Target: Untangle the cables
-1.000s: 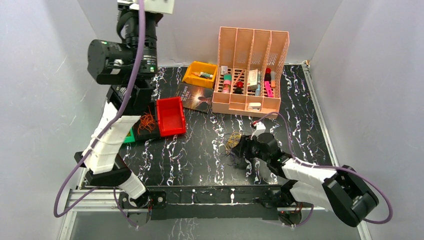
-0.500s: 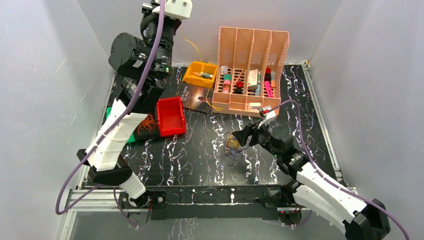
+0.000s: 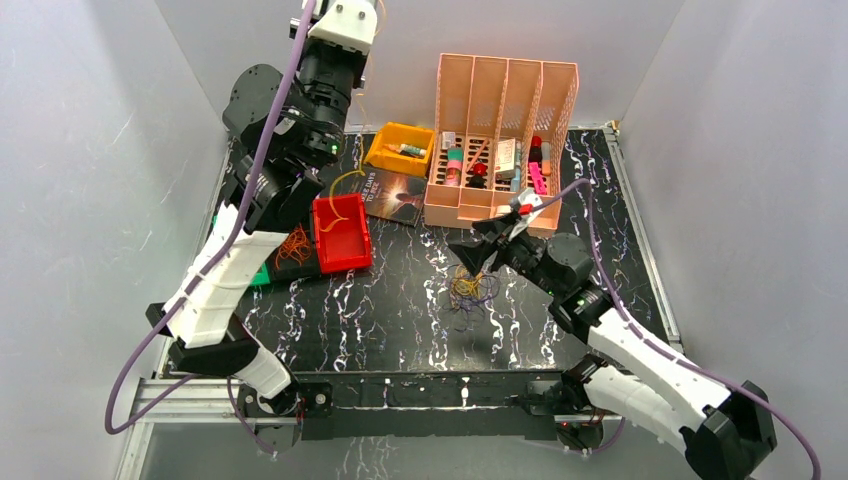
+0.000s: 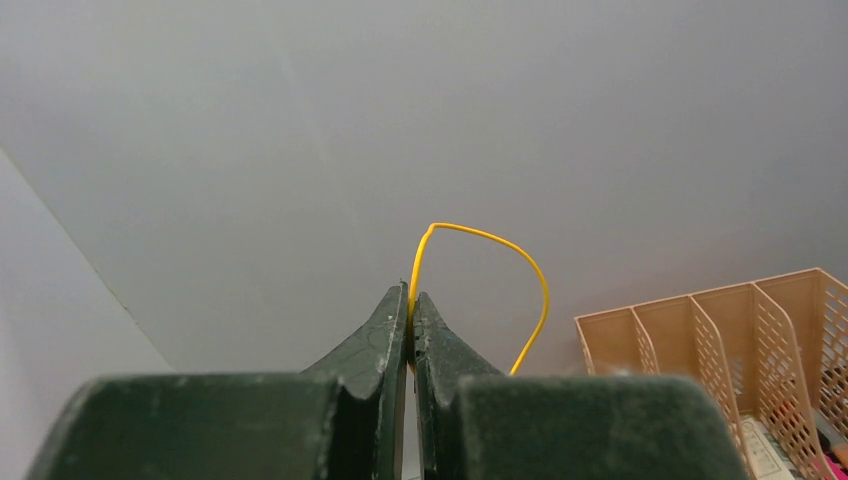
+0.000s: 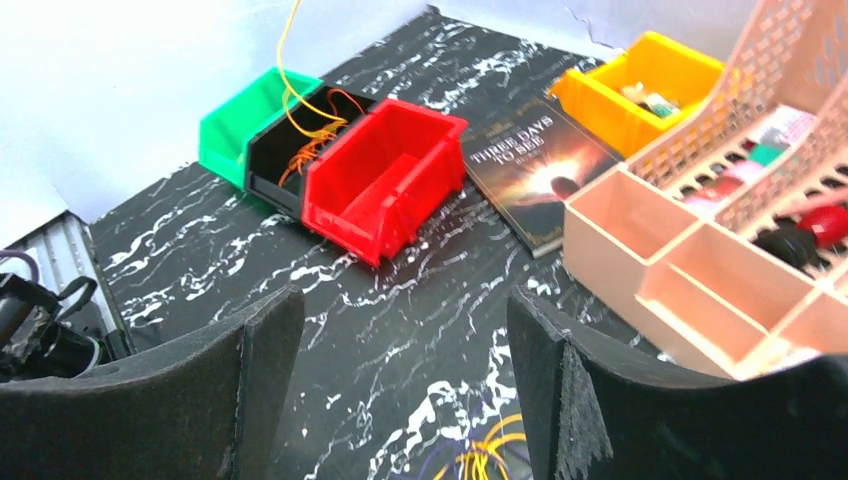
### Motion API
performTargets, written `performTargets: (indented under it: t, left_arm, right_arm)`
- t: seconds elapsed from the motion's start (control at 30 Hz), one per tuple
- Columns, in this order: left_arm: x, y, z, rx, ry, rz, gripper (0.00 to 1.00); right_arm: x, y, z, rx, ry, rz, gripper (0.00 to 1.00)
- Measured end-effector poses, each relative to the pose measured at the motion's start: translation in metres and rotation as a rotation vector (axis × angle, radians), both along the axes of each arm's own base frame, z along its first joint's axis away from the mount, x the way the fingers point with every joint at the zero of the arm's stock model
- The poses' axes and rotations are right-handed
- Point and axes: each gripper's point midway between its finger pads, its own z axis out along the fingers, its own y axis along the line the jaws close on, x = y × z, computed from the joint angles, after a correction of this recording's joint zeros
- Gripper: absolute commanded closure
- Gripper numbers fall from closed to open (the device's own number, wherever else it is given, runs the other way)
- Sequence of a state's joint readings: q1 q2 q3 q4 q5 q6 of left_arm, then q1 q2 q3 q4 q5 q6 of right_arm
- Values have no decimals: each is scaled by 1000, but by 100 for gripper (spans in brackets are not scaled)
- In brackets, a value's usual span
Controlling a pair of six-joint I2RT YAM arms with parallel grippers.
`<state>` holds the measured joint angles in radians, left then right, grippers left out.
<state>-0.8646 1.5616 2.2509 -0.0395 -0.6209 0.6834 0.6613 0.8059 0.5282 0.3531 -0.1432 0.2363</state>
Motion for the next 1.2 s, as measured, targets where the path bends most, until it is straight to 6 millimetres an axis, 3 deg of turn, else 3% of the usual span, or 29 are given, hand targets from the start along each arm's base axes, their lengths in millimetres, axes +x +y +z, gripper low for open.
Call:
performTargets:
  t: [0.1,0.27,0.37,0.63,0.8,1.03,1.2]
  left_arm:
    - [1,-4,-5,-7,20,-20,100]
    - [1,-10,-13,-17,52,-59,100]
    - [-1,-12,-15,-28,63,-78,100]
    - [-4,-15,-15,-50,72,-110,100]
    - [-5,-14,-17,-57,80,-117,100]
    - [-6,-16,-21,-64,99,-132,100]
    - [-11,-11,-20,-74,99,-138,100]
  right_arm:
    - [6,14,15,6,-40,45,18]
    - [12,33,59,63,-147,115,17]
    - [14,39,72,97,-200,133,18]
    - [38,61,65,94,-259,155,20]
    - [65,80,68,59,-316,152,24]
    - [98,94,71,6,-374,104,44]
    - [109,104,75,7,-374,115,40]
